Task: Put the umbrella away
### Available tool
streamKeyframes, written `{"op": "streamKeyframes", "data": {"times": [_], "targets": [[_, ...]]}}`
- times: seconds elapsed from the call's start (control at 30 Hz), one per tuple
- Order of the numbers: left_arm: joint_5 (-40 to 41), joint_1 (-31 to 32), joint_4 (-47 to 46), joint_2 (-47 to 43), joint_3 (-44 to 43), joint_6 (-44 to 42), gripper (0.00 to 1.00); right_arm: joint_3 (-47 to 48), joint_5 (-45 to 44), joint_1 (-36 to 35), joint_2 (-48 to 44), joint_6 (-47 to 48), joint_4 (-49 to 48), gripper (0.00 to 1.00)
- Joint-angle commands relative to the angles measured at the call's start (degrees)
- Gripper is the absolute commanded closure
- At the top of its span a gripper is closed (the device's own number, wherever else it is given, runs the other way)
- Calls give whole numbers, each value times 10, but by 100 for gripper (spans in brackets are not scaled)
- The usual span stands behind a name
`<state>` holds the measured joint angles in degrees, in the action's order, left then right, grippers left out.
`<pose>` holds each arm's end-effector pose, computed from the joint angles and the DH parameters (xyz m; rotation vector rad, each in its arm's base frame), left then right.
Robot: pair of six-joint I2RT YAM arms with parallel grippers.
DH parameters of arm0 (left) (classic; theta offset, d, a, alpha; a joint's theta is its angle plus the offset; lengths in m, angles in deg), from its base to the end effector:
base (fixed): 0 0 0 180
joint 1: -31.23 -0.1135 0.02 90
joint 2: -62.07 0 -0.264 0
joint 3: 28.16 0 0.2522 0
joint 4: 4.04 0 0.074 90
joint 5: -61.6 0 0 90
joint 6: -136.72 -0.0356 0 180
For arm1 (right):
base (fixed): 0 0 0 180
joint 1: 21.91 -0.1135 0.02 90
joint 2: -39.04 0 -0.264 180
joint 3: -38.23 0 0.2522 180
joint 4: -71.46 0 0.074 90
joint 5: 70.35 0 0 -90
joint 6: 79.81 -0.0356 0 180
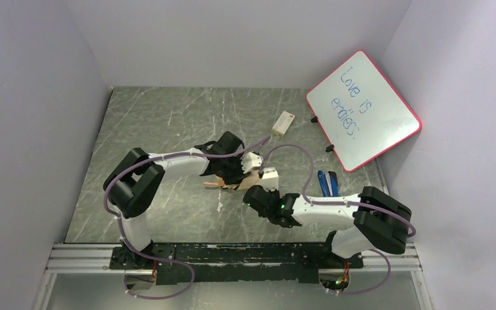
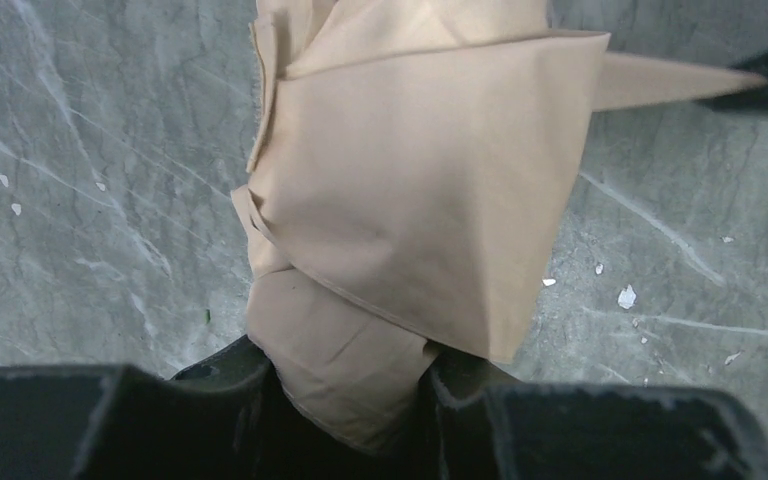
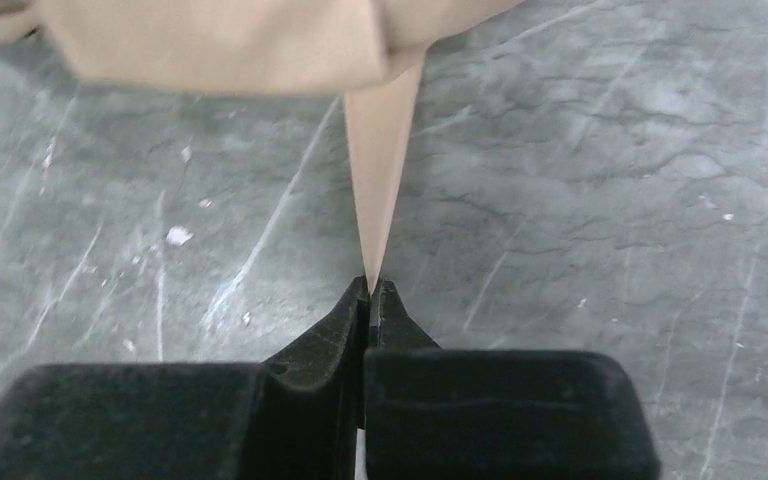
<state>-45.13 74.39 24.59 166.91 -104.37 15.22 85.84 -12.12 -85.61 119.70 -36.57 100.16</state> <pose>0.2610 -0.2588 0.1569 1.6448 1.9739 -0.4521 0.1222 0.2050 0.1446 -0.1846 2.4130 0.1072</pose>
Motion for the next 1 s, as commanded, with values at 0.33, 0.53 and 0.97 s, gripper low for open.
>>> {"op": "streamKeyframes", "data": {"times": [0.33,0.53,0.97], "targets": [[80,-33,-9,37,-30,43,95,45,24,-162,55,-16,119,100],[96,-39,-25,31,-20,54,95,122,-1,-234,138,-14,186,100],[89,-37,-30,24,-3,23,95,212,9,-301,266,49,293,100]]}}
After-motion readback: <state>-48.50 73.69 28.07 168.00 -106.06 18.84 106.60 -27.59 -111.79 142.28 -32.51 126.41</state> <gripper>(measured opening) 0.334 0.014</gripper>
